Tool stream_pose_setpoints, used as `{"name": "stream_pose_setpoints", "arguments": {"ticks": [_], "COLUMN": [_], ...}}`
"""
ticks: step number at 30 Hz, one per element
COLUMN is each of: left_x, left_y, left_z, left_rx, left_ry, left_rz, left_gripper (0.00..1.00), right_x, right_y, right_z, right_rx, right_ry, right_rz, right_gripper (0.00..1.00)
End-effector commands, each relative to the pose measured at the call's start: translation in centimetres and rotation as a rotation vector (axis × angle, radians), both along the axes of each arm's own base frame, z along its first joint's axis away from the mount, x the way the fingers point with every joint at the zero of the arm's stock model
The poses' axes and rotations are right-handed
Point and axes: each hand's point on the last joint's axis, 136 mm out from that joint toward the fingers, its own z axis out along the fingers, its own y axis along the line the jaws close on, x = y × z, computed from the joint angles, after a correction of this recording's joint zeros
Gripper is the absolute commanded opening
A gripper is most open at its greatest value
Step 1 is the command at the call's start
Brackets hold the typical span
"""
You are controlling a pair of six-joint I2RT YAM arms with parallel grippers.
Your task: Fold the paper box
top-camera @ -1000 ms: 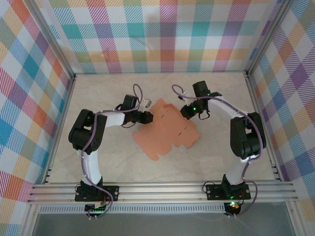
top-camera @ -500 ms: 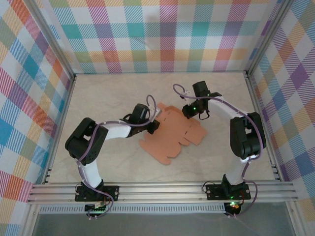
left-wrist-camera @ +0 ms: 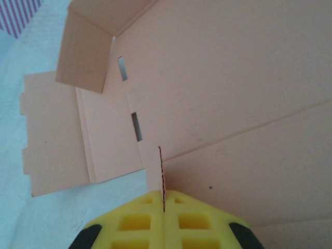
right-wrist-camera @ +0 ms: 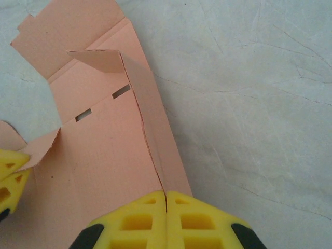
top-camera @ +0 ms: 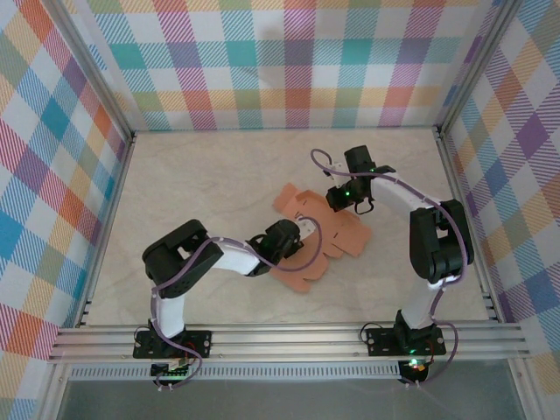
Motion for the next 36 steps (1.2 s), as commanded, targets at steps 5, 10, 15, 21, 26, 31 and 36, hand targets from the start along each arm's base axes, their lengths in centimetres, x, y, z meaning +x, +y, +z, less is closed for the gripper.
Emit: {"name": "stream_pose_setpoints", "arguments": {"ticks": [5, 10, 15, 21, 26, 31, 36], "left_x": [-0.6, -0.7, -0.7, 0.3, 2.2, 4.6, 5.9], "left_y": [-2.1, -2.2, -2.1, -0.1, 3.1, 6.2, 7.2], "left_z": [-0.4, 1.0, 3.4, 7.7, 10.4, 10.1, 8.9], "left_rx": [0.11, -0.029, -0.268, -0.524, -0.706, -0.828, -0.863], "left_ry": [-0.101, -0.022, 0.115, 0.168, 0.204, 0.289, 0.36], "left_rz": [-0.056, -0.042, -0.048, -0.007, 0.078, 0.176, 0.247], "left_gripper": [0.0, 0.07, 0.33, 0.59, 0.68, 0.72, 0.71], "right_x": [0.2, 0.2, 0.4, 0.7, 0.6, 0.2, 0.1], "right_y": [1.3, 1.0, 0.2, -1.0, -1.1, -0.7, -0.6], "right_z": [1.5, 1.7, 1.5, 1.8, 2.1, 0.6, -0.7], "right_rx": [0.072, 0.056, 0.009, -0.086, -0.116, -0.135, -0.14], "right_ry": [-0.032, -0.044, -0.067, -0.149, -0.183, -0.149, -0.096], "right_rz": [0.01, 0.01, -0.005, -0.023, -0.023, 0.002, 0.0], "right_gripper": [0.0, 0.0, 0.0, 0.0, 0.0, 0.0, 0.0]}}
